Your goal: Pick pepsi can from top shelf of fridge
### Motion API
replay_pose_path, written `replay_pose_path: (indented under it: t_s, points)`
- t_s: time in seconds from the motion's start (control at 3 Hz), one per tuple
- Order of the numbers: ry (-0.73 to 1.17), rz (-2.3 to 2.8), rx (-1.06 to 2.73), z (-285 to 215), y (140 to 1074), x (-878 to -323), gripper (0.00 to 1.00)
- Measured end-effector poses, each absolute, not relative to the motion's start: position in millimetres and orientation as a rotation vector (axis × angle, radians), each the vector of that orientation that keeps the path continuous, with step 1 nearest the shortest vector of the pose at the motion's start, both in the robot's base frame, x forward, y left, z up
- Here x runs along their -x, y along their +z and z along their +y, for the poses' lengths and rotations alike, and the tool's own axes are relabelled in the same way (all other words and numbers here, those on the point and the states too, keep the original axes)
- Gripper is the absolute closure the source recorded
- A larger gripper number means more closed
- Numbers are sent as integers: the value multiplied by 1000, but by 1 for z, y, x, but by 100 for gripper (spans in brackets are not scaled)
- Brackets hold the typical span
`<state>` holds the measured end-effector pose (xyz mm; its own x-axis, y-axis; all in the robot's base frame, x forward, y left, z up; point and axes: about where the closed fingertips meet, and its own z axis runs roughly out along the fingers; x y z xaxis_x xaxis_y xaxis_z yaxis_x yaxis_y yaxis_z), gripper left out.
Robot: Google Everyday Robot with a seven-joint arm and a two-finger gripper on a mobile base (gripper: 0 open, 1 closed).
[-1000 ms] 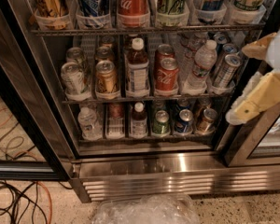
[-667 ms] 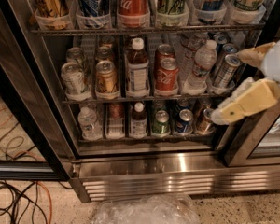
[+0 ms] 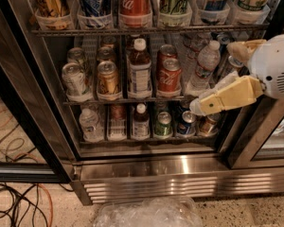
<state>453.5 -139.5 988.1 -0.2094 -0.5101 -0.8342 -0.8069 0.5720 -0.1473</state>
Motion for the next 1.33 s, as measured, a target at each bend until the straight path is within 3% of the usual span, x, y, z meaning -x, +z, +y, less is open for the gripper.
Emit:
replay_pose_path:
  t_s: [0.67, 1.33]
  points:
    - [428, 1810, 1017, -124, 989, -451, 0]
    - [517, 1623, 865, -78, 1012, -459, 0]
